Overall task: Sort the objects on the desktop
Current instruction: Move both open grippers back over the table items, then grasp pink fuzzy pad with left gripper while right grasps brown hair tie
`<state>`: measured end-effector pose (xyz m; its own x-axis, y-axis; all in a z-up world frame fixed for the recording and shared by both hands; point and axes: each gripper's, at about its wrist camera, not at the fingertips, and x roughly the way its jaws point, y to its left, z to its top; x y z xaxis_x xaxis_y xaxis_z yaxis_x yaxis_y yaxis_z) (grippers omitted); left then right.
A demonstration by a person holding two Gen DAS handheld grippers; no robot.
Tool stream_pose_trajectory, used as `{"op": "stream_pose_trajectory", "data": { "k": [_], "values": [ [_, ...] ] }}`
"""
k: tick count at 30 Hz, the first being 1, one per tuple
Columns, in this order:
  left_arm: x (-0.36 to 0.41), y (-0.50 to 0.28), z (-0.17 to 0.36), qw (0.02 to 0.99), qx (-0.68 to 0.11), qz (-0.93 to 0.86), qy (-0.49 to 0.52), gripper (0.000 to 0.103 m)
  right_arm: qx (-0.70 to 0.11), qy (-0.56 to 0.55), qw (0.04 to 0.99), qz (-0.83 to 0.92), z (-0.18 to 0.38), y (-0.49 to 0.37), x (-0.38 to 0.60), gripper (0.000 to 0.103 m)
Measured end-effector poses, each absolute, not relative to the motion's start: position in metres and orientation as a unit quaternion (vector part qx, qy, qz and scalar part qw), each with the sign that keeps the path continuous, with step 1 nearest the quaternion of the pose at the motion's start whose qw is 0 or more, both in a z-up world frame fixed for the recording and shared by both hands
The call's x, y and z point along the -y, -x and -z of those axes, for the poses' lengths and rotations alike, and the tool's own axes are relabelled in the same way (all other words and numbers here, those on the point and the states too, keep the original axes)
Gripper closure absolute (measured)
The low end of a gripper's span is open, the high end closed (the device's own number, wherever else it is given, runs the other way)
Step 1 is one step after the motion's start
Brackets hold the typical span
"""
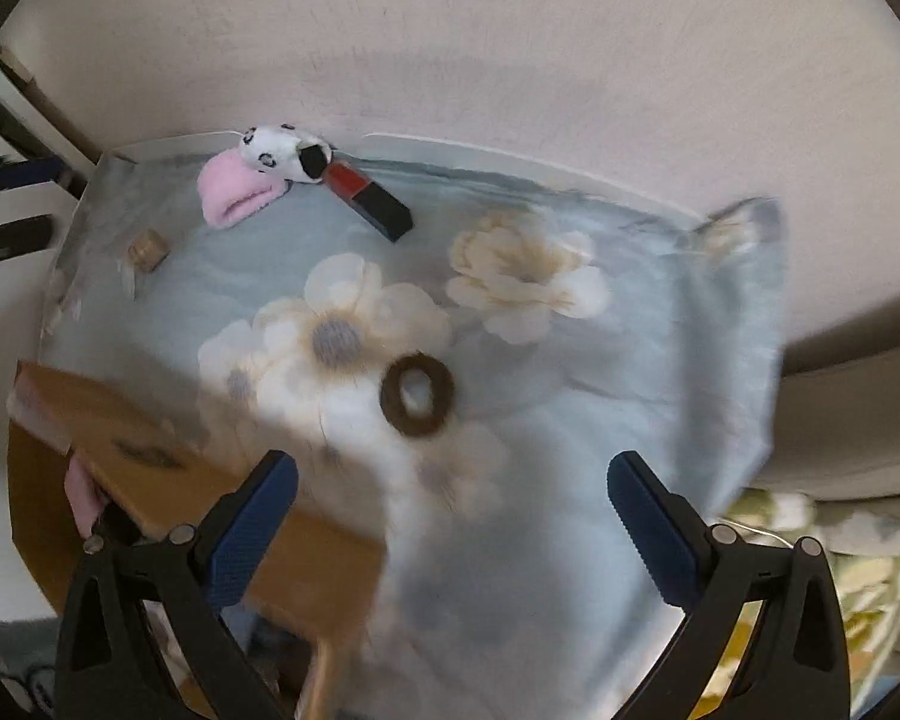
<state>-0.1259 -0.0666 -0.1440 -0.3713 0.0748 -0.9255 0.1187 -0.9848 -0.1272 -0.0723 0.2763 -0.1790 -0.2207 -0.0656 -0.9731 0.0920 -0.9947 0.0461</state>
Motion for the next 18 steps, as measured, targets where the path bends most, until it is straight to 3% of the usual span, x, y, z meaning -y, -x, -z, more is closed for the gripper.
{"op": "stream_pose_trajectory", "data": {
  "k": [4, 14, 18],
  "values": [
    [0.063, 0.158, 0.188, -0.005, -0.086, 0.797, -0.597, 0.025, -0.050, -0.627, 0.054, 0.775, 0.203, 0.083, -0.264, 0.004],
    [0.061, 0.188, 0.222, -0.009, -0.085, 0.797, -0.598, 0.025, -0.090, -0.631, 0.068, 0.767, 0.228, 0.092, -0.256, 0.015],
    [0.060, 0.194, 0.228, -0.011, -0.087, 0.799, -0.595, 0.026, -0.088, -0.634, 0.072, 0.765, 0.233, 0.093, -0.254, 0.027]
  ]
}}
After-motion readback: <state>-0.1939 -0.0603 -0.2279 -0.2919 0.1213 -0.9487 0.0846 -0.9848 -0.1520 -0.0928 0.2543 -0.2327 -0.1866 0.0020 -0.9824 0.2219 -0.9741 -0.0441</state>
